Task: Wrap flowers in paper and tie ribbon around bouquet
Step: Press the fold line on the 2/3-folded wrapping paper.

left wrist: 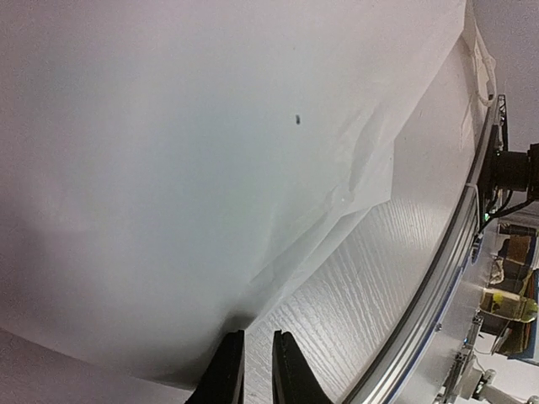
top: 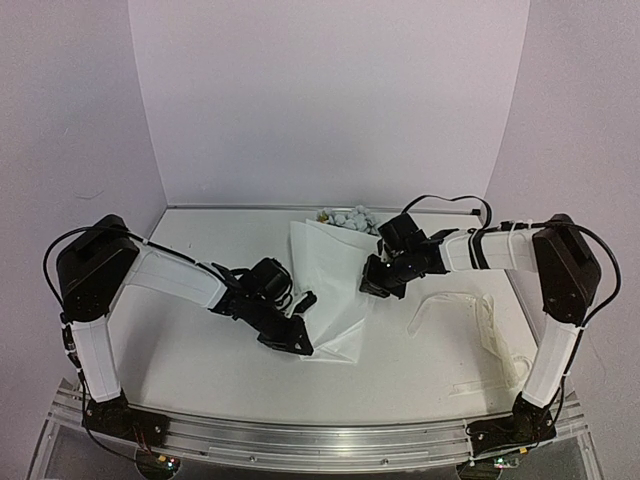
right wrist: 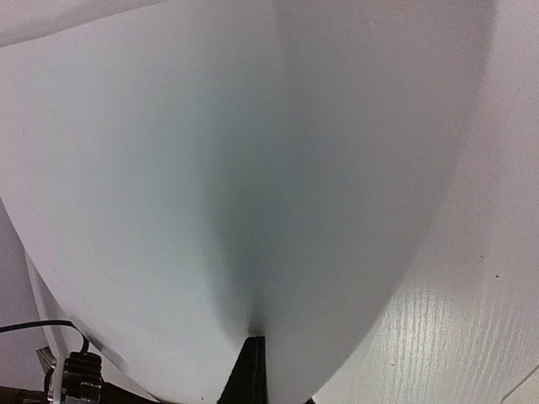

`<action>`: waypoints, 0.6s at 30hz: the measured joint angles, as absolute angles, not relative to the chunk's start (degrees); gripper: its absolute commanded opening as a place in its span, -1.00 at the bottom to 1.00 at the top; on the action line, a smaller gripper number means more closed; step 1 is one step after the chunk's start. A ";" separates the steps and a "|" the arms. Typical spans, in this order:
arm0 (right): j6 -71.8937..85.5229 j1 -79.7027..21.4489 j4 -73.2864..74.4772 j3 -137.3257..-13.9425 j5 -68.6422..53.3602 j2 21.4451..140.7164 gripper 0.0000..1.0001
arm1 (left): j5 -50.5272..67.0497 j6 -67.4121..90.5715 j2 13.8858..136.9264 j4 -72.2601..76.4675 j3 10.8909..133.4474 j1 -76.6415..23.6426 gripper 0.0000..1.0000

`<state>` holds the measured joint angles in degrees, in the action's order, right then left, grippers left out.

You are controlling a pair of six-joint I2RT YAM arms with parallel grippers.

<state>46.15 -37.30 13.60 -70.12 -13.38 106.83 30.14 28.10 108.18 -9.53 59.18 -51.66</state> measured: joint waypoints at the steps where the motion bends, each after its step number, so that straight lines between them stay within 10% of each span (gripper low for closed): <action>1: 46.05 -37.30 13.80 -70.17 -13.41 106.83 -1.00 | 30.17 28.25 108.12 -9.56 59.18 -51.66 -0.60; 18: 44.87 -37.26 14.92 -71.16 -12.87 106.94 -1.00 | 31.85 29.71 105.00 -11.88 61.09 -49.33 -0.78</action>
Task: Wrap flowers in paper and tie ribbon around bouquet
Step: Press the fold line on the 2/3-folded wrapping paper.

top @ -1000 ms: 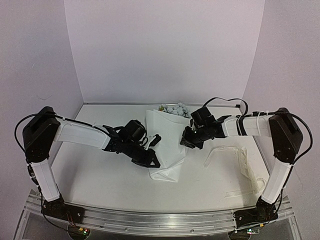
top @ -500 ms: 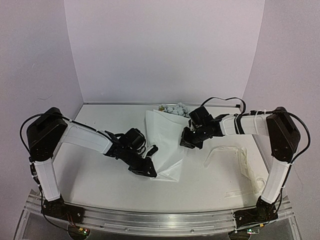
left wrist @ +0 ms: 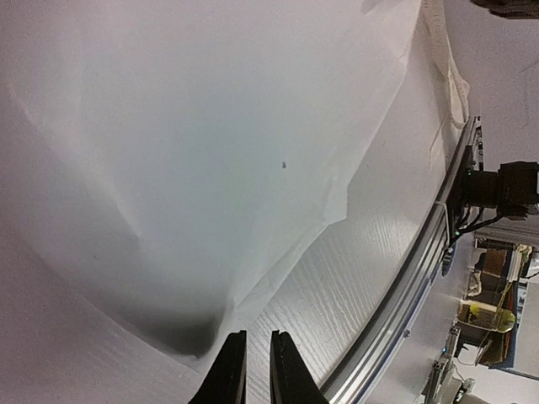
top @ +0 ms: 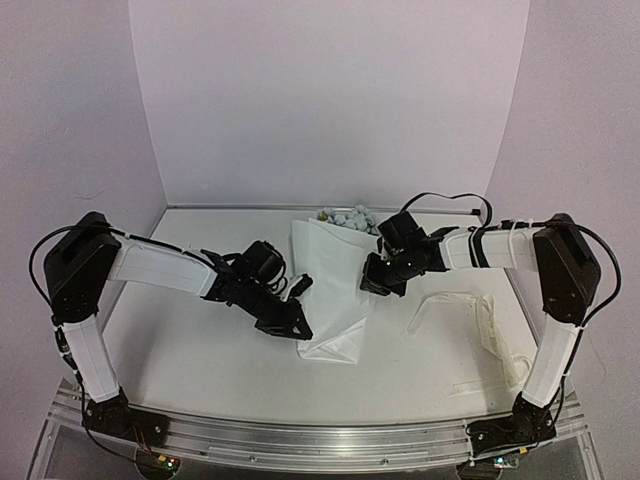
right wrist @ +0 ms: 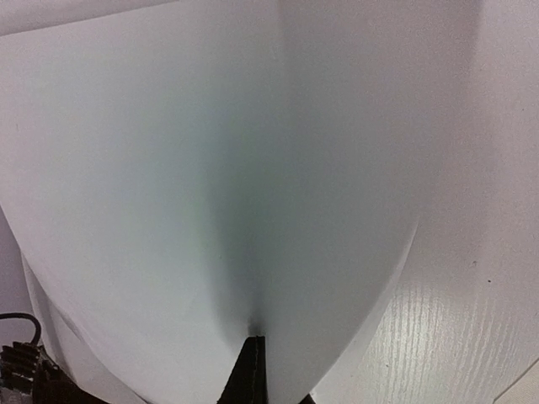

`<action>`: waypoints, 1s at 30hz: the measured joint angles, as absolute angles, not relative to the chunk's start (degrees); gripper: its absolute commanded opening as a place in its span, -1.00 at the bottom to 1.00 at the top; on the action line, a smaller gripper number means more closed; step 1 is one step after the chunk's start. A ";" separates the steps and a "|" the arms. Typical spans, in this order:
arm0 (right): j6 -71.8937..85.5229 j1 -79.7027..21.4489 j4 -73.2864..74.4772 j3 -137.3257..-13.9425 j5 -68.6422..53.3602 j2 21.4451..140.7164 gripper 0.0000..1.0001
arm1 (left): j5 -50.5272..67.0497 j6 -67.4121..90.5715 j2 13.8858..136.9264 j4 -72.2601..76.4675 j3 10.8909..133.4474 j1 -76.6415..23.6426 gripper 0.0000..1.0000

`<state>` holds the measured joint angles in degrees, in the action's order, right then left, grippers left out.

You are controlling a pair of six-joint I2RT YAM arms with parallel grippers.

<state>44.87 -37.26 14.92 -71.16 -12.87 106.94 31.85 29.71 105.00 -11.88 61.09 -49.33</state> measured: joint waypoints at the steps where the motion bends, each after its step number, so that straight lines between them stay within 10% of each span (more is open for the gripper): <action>1: 44.82 -37.26 15.04 -71.16 -12.84 106.94 -1.00 | 32.04 29.76 105.90 -11.76 61.04 -49.34 -0.79; 19: 42.40 -37.38 18.73 -73.09 -13.37 106.94 -0.98 | 34.48 31.83 108.81 -8.84 57.97 -49.28 -0.69; 30: 41.14 -37.26 22.41 -73.93 -13.56 106.62 -0.25 | 34.81 30.48 107.89 -12.07 66.88 -44.26 -0.75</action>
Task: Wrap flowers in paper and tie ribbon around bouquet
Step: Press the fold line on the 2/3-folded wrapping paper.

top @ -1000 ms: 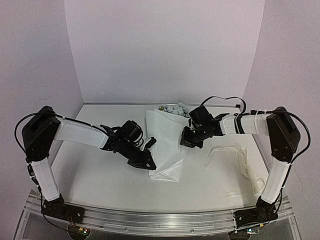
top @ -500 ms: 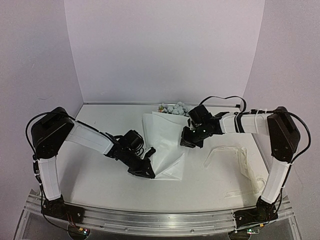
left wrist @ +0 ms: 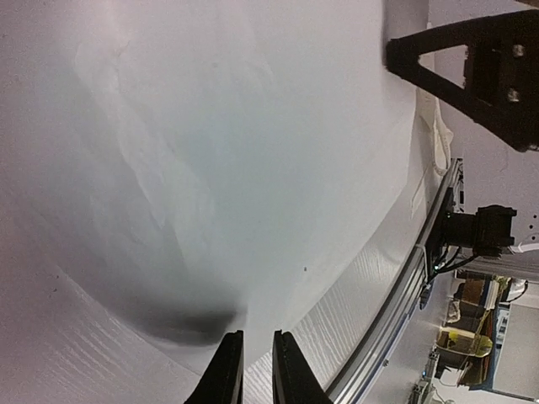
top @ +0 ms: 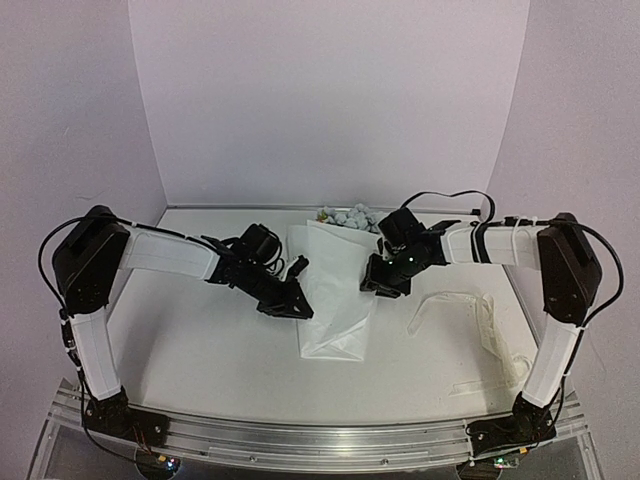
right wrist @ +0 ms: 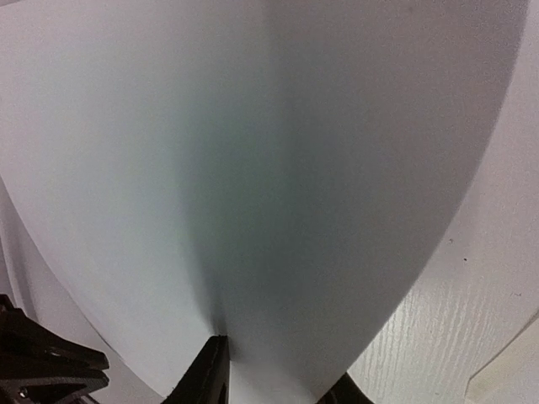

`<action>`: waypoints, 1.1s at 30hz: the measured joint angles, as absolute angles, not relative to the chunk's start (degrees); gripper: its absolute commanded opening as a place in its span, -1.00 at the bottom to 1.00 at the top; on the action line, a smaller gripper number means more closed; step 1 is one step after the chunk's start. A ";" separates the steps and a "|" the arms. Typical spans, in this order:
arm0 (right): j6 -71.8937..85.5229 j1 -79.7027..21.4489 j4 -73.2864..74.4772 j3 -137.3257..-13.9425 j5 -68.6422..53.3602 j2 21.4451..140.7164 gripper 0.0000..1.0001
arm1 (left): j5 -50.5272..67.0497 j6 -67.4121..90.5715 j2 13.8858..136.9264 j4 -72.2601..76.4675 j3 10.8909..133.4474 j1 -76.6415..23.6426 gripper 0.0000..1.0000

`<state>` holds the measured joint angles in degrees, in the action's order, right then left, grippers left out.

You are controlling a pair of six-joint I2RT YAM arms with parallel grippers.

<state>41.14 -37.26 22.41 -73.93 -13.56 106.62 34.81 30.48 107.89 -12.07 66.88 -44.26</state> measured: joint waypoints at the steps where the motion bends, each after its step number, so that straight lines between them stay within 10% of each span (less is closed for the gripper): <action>1: 41.06 -37.26 23.03 -73.92 -13.52 106.39 -0.19 | 34.81 30.13 108.55 -12.09 67.30 -43.99 -0.76; 14: 39.75 -41.98 29.53 -71.20 -13.10 94.73 -0.26 | 36.11 27.88 113.93 -14.09 69.79 -43.94 -0.75; 33: 44.85 -45.63 19.51 -71.39 -21.31 108.53 -0.48 | 38.79 25.31 113.37 -15.17 70.13 -43.86 -0.72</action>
<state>44.85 -45.63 19.51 -71.39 -21.31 108.53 38.79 25.31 113.37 -15.17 70.13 -43.86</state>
